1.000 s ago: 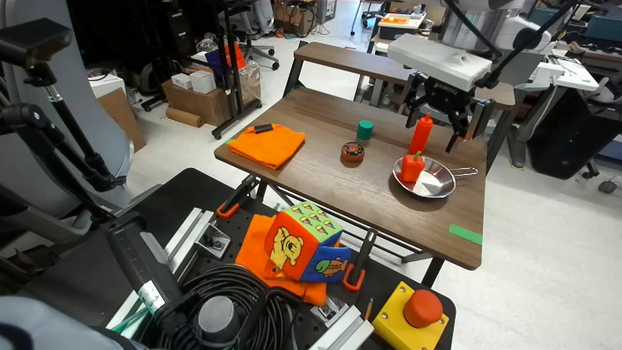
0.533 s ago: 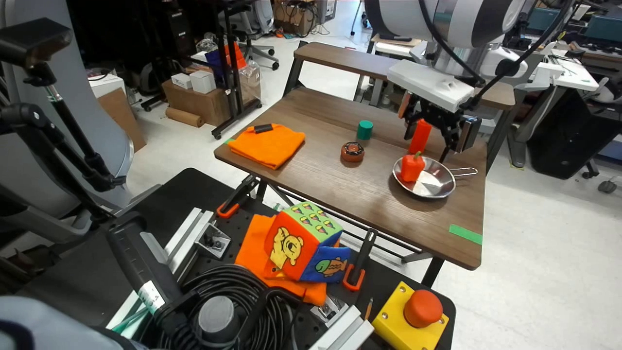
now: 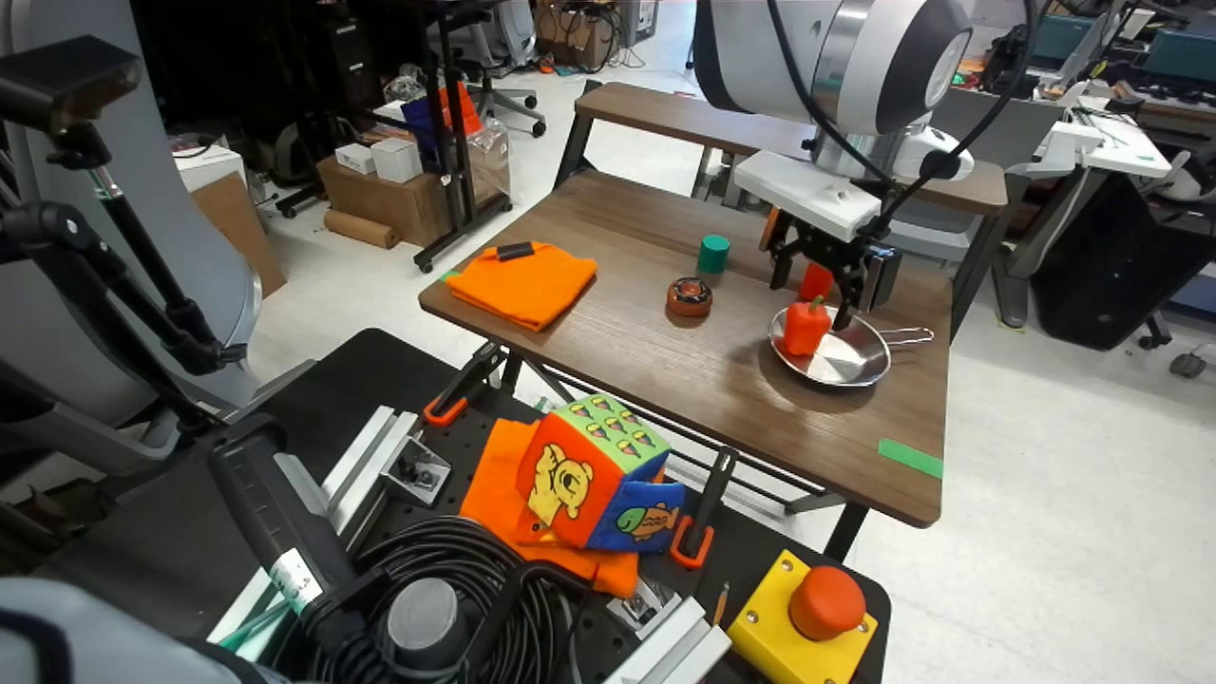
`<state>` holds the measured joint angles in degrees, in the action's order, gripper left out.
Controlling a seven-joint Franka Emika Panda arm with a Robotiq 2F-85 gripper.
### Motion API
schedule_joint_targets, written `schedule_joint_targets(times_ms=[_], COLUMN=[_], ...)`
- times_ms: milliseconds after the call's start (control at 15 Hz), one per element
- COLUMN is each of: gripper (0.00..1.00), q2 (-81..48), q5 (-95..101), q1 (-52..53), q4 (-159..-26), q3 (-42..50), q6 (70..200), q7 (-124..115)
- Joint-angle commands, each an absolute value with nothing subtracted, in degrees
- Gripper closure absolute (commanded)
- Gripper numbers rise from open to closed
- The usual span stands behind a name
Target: Remove the orange object from the frying pan and put it on the table
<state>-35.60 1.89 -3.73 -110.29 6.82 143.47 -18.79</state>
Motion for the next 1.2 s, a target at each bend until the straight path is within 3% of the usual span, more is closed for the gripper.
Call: schedule_joint_targets(times_ms=[0, 400, 800, 1133], gripper=[0.28, 0.71, 0.73, 0.73], q2=[-38.2, -38.7, -32.3, -19.5], q5=[1.3, 1.0, 2.2, 7.5], q1=[-2.1, -2.4, -2.1, 1.0], q4=[-107.7, -107.4, -113.2, -127.0], q3=[7.9, 8.2, 8.8, 9.3], q6=[143.0, 141.0, 142.8, 149.7], q7=[-19.0, -18.3, -16.4, -16.2])
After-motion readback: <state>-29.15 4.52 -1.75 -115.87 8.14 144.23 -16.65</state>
